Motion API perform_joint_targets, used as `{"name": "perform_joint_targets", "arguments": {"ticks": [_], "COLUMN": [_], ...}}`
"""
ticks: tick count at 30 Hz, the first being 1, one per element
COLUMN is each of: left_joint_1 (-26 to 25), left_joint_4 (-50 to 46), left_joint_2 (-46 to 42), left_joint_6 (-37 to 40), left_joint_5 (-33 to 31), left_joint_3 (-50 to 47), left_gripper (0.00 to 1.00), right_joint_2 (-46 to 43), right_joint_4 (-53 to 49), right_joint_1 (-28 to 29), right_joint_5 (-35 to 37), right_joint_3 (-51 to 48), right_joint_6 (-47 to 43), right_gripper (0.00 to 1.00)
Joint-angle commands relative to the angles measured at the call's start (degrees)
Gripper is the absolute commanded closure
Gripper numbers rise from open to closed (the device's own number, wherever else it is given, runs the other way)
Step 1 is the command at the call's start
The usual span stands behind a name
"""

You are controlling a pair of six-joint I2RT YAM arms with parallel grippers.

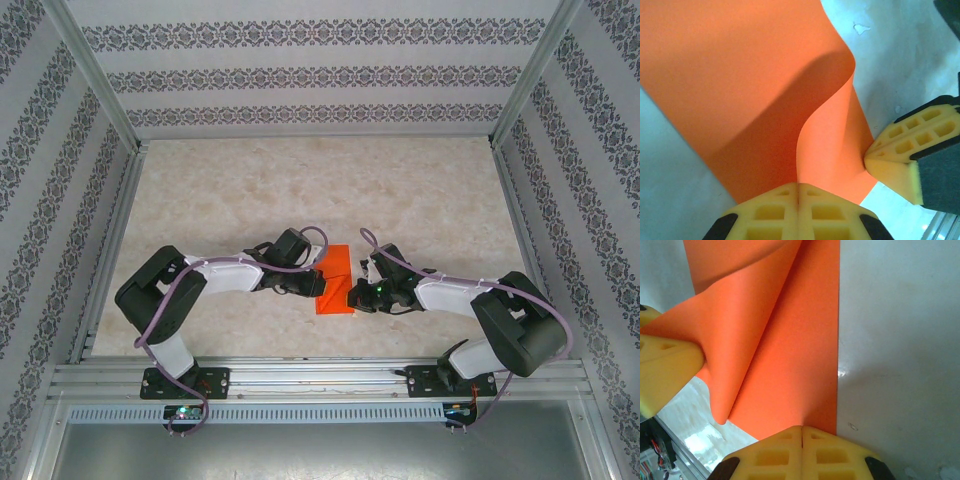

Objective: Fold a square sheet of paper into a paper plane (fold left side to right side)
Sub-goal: Fold the triangle a second time at the center of the table.

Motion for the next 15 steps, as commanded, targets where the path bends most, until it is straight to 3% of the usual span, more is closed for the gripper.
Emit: {"name": "perform_joint_targets", "arguments": {"ticks": [1,15], "left_joint_1": [1.1,1.4], "left_joint_4": [-3.0,-3.0], "left_joint_2": [1.7,1.5], "left_joint_6": [1.6,2.1], "left_joint_5": [-0.6,-0.4], "left_joint_3": [1.2,2.6], "left_gripper": [0.97,0.97], "right_joint_2": [1.5,1.7], "right_joint_4": [-4.0,-4.8], "right_joint_1": [0.6,0.5], "right_joint_5": [1.9,2.0], "right_joint_3": [0.4,0.9], "right_joint_6": [-1.2,-1.6], "right_gripper": [1.0,1.0]}}
